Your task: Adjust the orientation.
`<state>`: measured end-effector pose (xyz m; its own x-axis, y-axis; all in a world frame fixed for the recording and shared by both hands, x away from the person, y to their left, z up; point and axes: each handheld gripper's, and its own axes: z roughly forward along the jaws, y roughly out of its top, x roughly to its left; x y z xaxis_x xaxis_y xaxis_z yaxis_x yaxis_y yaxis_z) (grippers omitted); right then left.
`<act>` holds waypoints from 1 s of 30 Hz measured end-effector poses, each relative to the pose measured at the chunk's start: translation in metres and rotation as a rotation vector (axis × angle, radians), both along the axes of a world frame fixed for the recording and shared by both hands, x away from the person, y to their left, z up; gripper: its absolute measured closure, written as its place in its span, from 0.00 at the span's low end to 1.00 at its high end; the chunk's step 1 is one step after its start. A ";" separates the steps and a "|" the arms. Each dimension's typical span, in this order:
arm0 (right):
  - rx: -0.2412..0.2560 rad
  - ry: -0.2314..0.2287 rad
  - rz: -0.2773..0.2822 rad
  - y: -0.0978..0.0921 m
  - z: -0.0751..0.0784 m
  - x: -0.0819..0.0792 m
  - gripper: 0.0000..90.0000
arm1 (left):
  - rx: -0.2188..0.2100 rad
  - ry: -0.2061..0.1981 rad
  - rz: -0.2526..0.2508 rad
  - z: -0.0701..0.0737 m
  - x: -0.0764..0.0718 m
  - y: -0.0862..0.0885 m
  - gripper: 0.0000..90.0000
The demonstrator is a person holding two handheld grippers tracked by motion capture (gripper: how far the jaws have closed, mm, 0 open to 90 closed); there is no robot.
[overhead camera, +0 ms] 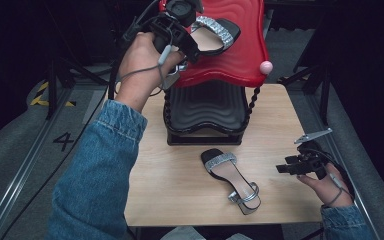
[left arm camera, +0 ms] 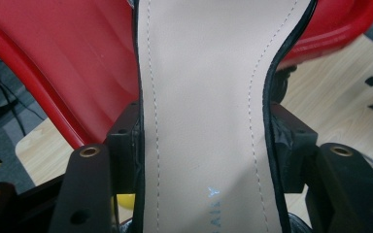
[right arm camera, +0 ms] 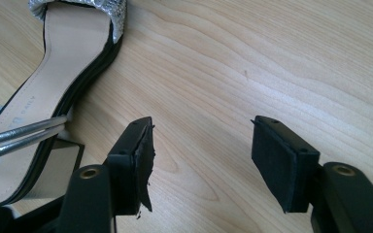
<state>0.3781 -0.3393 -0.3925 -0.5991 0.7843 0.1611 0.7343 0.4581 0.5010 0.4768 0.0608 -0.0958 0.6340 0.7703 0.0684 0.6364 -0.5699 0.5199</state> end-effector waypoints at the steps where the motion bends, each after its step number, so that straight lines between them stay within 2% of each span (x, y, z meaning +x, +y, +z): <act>1: -0.001 -0.001 -0.002 -0.001 0.000 0.000 0.46 | -0.004 -0.004 0.015 0.000 0.002 -0.001 0.48; 3: 0.001 -0.003 -0.006 -0.003 0.000 -0.001 0.46 | 0.004 -0.009 0.051 -0.001 0.008 -0.004 0.48; 7: 0.002 -0.002 -0.006 -0.003 0.000 -0.001 0.46 | -0.013 -0.004 0.070 -0.001 0.015 -0.008 0.48; 12: 0.003 0.000 -0.002 -0.003 -0.001 -0.001 0.46 | -0.035 -0.024 0.089 0.000 0.023 -0.014 0.48; 16: 0.004 0.003 -0.006 -0.005 -0.001 -0.001 0.46 | -0.084 -0.061 0.123 0.001 0.028 -0.017 0.47; 23: 0.009 -0.001 -0.005 -0.005 0.000 -0.001 0.46 | -0.135 -0.070 0.178 0.001 0.036 -0.020 0.47; 26: 0.008 0.001 -0.006 -0.005 0.000 -0.001 0.46 | -0.143 -0.075 0.189 0.000 0.038 -0.023 0.47; 30: 0.008 0.002 -0.005 -0.005 0.000 -0.002 0.46 | -0.130 -0.075 0.201 -0.004 0.042 -0.027 0.47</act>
<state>0.3765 -0.3444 -0.3927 -0.5945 0.7863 0.1684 0.7380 0.4503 0.5026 0.5186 0.0337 -0.0993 0.4640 0.8859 0.0015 0.6872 -0.3610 0.6304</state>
